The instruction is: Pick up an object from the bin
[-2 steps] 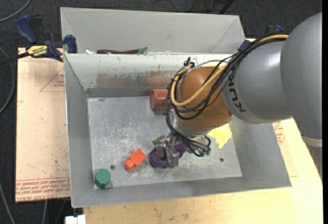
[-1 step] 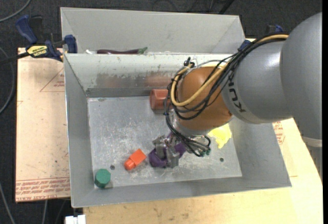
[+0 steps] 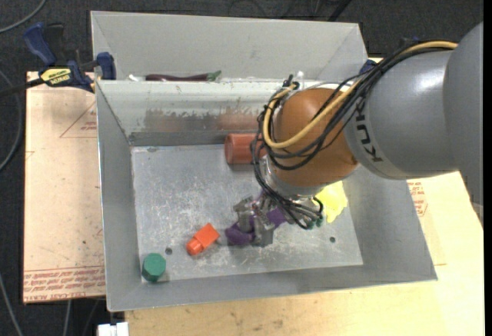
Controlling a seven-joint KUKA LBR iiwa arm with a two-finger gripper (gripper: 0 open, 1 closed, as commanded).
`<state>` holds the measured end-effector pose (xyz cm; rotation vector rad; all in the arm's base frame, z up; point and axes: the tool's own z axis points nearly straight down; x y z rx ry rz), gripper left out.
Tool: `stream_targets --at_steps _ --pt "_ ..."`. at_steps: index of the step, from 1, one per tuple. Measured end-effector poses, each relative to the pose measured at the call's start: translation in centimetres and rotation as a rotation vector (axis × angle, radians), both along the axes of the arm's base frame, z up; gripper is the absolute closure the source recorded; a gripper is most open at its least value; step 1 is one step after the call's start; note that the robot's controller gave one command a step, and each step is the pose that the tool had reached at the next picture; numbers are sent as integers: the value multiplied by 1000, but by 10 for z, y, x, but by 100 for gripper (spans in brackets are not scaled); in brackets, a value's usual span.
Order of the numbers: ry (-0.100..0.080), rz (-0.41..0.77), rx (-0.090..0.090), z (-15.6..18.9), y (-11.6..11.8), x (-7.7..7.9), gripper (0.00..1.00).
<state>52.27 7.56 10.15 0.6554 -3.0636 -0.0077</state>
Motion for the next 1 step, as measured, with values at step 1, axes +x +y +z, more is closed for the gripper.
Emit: stream_targets --at_steps 1 --pt "-12 -38 2 134 7 10 100"
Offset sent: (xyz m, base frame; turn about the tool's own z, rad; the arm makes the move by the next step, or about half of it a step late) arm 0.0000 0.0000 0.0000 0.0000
